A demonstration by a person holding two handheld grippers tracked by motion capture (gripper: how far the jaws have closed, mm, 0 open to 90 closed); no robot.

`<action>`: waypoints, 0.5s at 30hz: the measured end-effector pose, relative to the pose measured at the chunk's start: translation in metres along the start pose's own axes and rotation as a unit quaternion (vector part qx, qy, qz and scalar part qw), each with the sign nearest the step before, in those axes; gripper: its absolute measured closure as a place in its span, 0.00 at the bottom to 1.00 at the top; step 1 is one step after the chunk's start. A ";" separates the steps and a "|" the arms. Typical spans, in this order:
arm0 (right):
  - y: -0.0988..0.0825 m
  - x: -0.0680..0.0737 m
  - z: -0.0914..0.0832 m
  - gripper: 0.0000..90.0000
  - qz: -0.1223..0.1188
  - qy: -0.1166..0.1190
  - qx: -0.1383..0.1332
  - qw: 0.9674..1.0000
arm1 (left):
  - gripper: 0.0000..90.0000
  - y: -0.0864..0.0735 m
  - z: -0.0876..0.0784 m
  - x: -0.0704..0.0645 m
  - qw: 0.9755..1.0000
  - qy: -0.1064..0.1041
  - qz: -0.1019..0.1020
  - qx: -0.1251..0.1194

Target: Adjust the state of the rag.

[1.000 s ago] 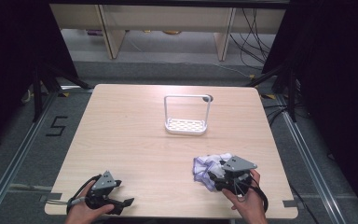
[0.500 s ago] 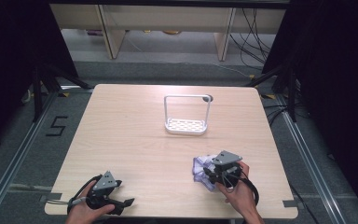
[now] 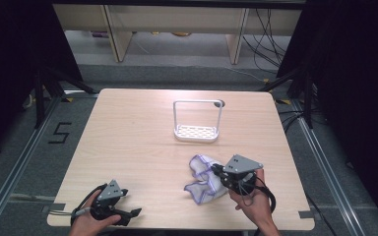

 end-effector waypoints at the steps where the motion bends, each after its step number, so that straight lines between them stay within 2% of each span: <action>1: 0.005 0.002 -0.002 0.95 -0.001 0.008 -0.005 1.000 | 0.17 0.001 0.000 -0.001 1.000 -0.001 -0.006 -0.006; 3: 0.018 0.007 -0.004 0.95 -0.005 0.020 -0.023 1.000 | 0.17 0.001 -0.001 0.001 1.000 0.005 -0.008 -0.005; 5: 0.030 0.012 -0.003 0.95 -0.001 0.044 -0.040 0.998 | 0.17 0.002 -0.001 0.000 1.000 -0.003 -0.012 -0.018; 6: 0.035 0.013 -0.002 0.95 -0.003 0.051 -0.047 0.998 | 0.17 0.002 -0.001 0.002 1.000 0.003 -0.009 -0.018; 7: 0.039 0.014 -0.001 0.95 0.000 0.058 -0.050 0.997 | 0.17 0.003 -0.002 0.001 1.000 -0.002 -0.004 -0.017; 8: 0.044 0.016 0.001 0.95 -0.002 0.067 -0.060 0.996 | 0.17 0.004 -0.002 -0.001 0.999 -0.002 -0.022 -0.028; 9: 0.048 0.017 0.001 0.95 0.001 0.073 -0.063 0.995 | 0.17 0.004 -0.003 0.000 0.999 0.000 -0.017 -0.027; 10: 0.052 0.019 0.003 0.95 0.001 0.080 -0.068 0.994 | 0.17 0.006 -0.003 -0.001 0.999 -0.004 -0.023 -0.039; 12: 0.056 0.023 0.009 0.95 -0.005 0.083 -0.070 0.994 | 0.18 0.008 -0.005 -0.001 0.999 -0.005 -0.025 -0.047; 15: 0.052 0.027 0.023 0.95 -0.011 0.093 -0.059 0.994 | 0.18 0.010 -0.005 -0.001 0.998 -0.007 -0.027 -0.059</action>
Point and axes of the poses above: each handheld gripper's, and its own axes: z roughly forward along the jaws, y roughly out of its top, x roughly to its left, the point moved 6 cm from there along z, roughly forward along the jaws, and after that the axes turned 8 degrees about -z, right-handed, at the moved point
